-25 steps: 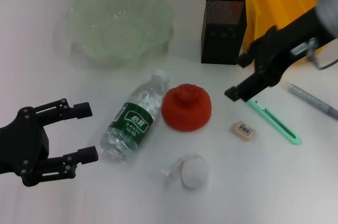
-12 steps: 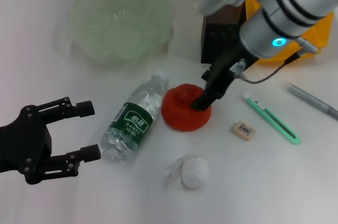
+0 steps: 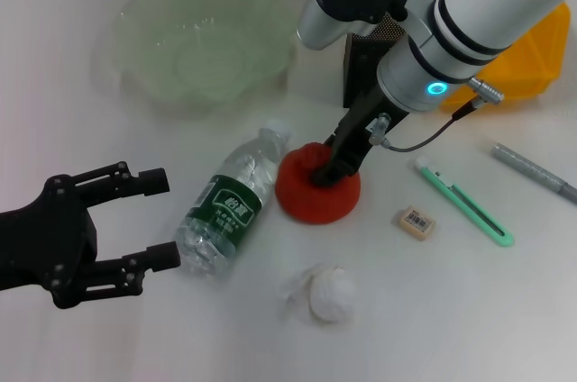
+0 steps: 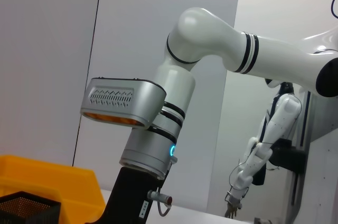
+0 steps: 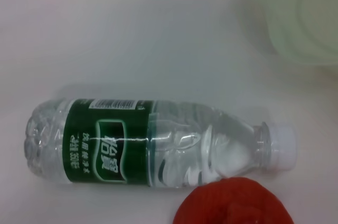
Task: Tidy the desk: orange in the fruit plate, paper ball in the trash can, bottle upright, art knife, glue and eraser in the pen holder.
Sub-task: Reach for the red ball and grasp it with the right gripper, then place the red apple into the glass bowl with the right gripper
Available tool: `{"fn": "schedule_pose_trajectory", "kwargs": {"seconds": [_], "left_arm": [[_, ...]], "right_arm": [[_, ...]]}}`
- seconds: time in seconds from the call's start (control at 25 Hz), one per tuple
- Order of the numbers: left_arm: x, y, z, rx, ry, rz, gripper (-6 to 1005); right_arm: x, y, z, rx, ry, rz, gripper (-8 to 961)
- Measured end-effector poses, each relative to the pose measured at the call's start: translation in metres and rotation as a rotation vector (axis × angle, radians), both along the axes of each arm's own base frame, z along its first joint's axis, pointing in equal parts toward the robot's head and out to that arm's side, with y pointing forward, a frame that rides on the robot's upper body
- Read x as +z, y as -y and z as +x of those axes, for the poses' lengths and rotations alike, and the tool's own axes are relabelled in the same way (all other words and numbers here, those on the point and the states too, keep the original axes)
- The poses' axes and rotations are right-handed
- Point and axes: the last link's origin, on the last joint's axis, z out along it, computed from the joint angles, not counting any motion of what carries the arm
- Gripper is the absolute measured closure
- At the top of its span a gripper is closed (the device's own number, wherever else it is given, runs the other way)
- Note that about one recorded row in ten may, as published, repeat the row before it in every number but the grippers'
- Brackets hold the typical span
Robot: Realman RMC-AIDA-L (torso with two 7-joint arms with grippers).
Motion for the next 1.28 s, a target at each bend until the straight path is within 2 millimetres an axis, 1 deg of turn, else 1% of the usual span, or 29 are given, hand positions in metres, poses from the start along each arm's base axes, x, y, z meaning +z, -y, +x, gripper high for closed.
{"fn": "schedule_pose_trajectory", "kwargs": {"seconds": [0.08,0.32,0.4,0.48,0.52,0.56,0.64,0.68,0.72,0.76,0.8,0.88,0.92,0.96,1.0,1.04,1.08,1.12,1.16,1.2,1.24,1.28], "left_arm": [[0.0,0.0,0.0,0.0,-0.001,-0.002,214],[-0.001,0.0,0.0,0.002,0.0,-0.002,214],[-0.001,0.0,0.0,0.002,0.0,-0.001,214],[-0.001,0.0,0.0,0.002,0.001,-0.002,214],[-0.001,0.0,0.0,0.001,0.002,-0.002,214],[-0.001,0.0,0.0,0.001,0.002,-0.002,214],[0.0,0.001,0.0,0.003,0.002,-0.002,214],[0.0,0.001,0.0,0.003,0.002,-0.002,214],[0.0,0.001,-0.001,0.004,0.002,-0.001,214],[0.0,0.001,-0.001,0.004,0.002,-0.001,214],[0.0,0.001,-0.001,0.004,0.002,-0.001,214],[0.0,0.001,-0.001,0.004,0.001,-0.001,214],[-0.001,0.001,0.0,0.003,0.003,-0.001,214],[-0.001,0.001,0.0,0.003,0.003,-0.001,214],[-0.001,0.0,0.0,0.003,0.003,-0.001,214],[-0.001,0.0,0.0,0.003,0.003,-0.001,214],[-0.002,0.0,0.001,0.003,0.004,0.0,214],[-0.002,0.0,0.001,0.003,0.004,0.0,214],[-0.002,0.0,0.001,0.003,0.004,0.0,214],[-0.002,0.0,0.001,0.002,0.004,0.0,214],[-0.002,-0.001,0.001,0.002,0.004,0.0,214],[-0.002,-0.001,0.001,0.001,0.005,0.0,214]], "right_arm": [[0.0,0.0,0.0,0.0,0.0,0.0,347],[0.001,0.003,-0.002,-0.005,0.006,-0.019,605],[0.003,0.005,-0.004,-0.004,0.006,-0.029,784],[0.01,0.009,-0.01,0.001,0.009,-0.051,792],[0.023,0.013,-0.02,0.013,0.005,-0.061,796],[0.023,0.013,-0.02,0.013,0.005,-0.061,800],[0.042,0.014,-0.032,0.035,-0.014,-0.04,808],[0.055,0.013,-0.041,0.055,-0.03,-0.014,812],[0.073,0.011,-0.057,0.086,-0.063,0.03,816],[0.073,0.011,-0.057,0.086,-0.063,0.03,820],[0.083,0.009,-0.068,0.107,-0.09,0.065,824],[0.093,0.001,-0.085,0.136,-0.138,0.131,835],[0.094,-0.013,-0.098,0.15,-0.191,0.212,841],[0.094,-0.013,-0.098,0.15,-0.191,0.212,848],[0.089,-0.032,-0.104,0.154,-0.232,0.293,855],[0.089,-0.032,-0.104,0.154,-0.232,0.293,861],[0.084,-0.042,-0.105,0.151,-0.248,0.331,868],[0.07,-0.062,-0.102,0.133,-0.275,0.392,877],[0.07,-0.062,-0.102,0.133,-0.275,0.392,885],[0.057,-0.075,-0.098,0.119,-0.292,0.433,894],[0.057,-0.075,-0.098,0.119,-0.292,0.433,902],[0.05,-0.081,-0.096,0.111,-0.301,0.448,911]]}}
